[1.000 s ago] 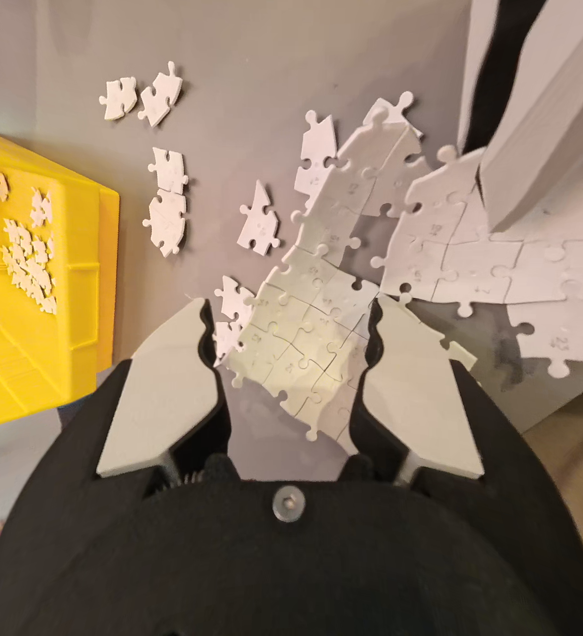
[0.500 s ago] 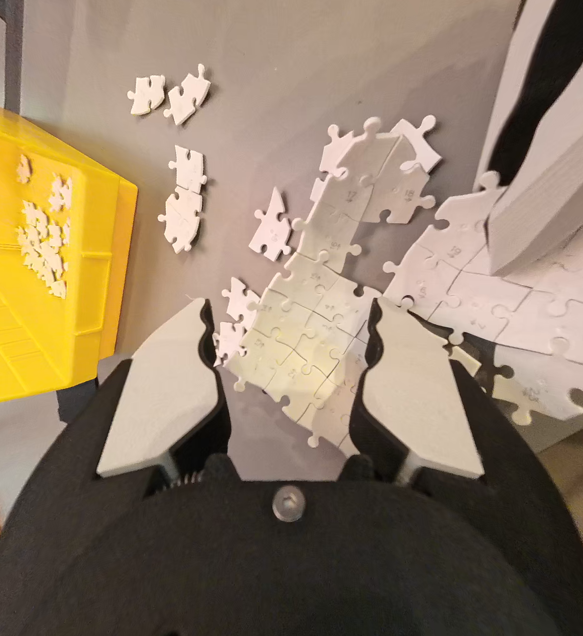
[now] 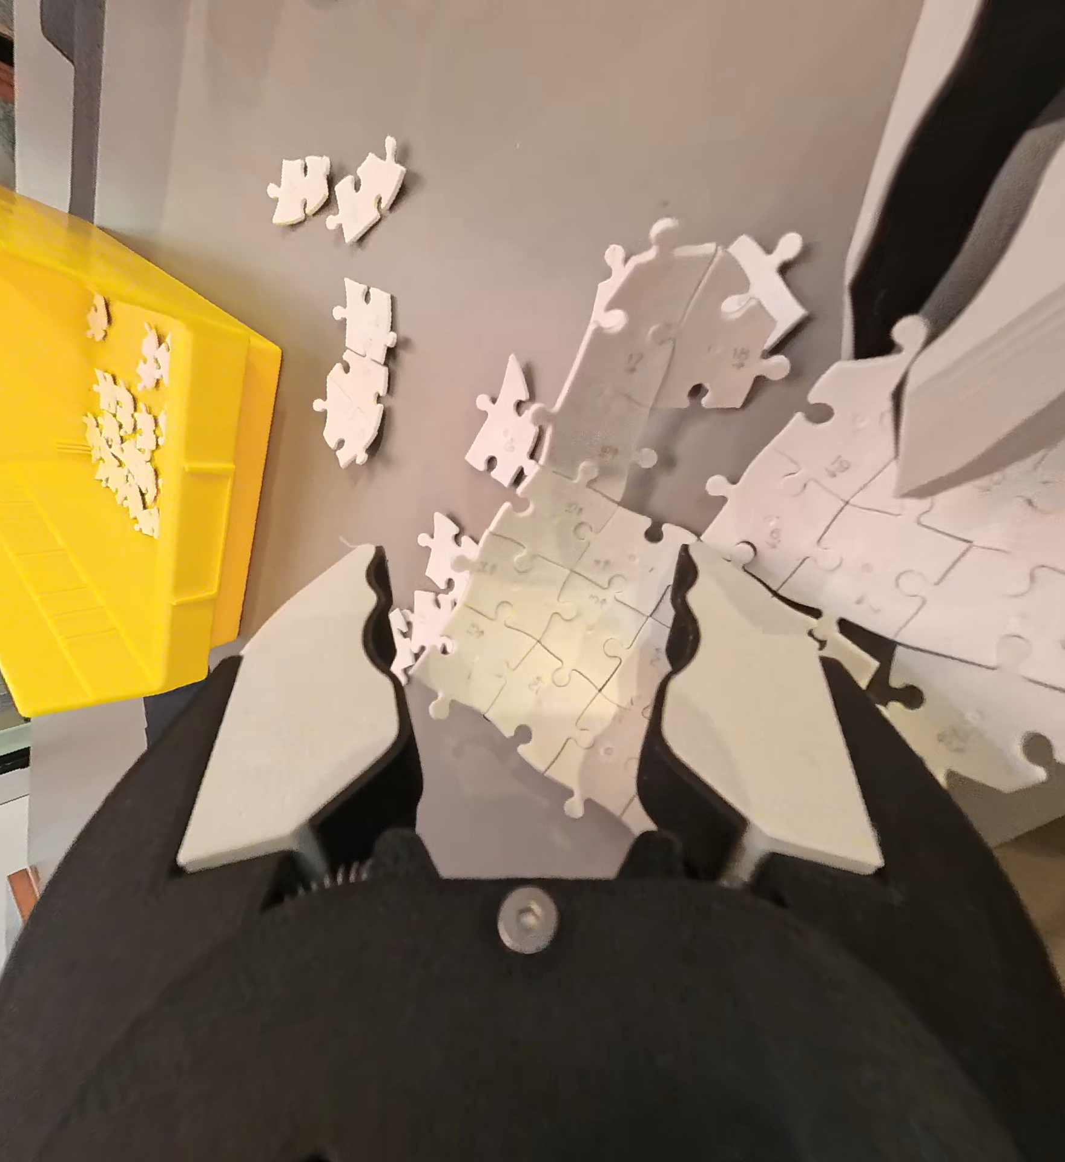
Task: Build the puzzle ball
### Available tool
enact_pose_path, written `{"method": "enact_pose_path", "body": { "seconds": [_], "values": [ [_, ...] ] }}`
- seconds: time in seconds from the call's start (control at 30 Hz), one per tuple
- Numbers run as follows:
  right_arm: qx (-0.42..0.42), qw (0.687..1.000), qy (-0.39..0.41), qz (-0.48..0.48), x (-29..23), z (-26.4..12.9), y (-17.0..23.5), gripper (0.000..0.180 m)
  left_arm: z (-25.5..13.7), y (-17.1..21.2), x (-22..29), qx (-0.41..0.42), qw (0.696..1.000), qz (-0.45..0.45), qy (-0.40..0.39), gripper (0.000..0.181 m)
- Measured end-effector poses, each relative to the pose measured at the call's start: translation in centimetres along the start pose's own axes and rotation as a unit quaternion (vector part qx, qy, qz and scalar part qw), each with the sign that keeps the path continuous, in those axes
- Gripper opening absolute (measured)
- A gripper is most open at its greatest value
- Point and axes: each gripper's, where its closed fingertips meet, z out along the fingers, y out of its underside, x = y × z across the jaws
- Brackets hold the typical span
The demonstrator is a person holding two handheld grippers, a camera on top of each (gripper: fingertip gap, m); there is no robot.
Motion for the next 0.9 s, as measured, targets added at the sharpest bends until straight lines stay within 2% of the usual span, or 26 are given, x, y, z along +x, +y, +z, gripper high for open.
{"method": "enact_pose_path", "body": {
  "seconds": [0.27, 0.47, 0.7, 0.9],
  "values": [
    [0.009, 1.000, -0.018, 0.023, -0.6, 0.1, 0.2, 0.030, -0.2, -0.1, 0.0, 0.002, 1.000, 0.005, -0.016, 0.085],
    [0.005, 0.999, 0.040, -0.024, 0.5, -0.4, 0.1, 0.029, -0.1, -0.2, 0.0, 0.001, 1.000, 0.001, -0.020, 0.085],
    [0.002, 0.999, 0.039, -0.020, 0.4, -0.2, 0.6, 0.029, -0.1, -0.5, 0.0, -0.002, 1.000, -0.001, -0.025, 0.085],
    [0.003, 0.992, 0.103, -0.069, 2.2, -1.5, 0.0, 0.030, -0.1, -0.5, -0.1, -0.002, 1.000, 0.001, -0.029, 0.086]
  ]
}}
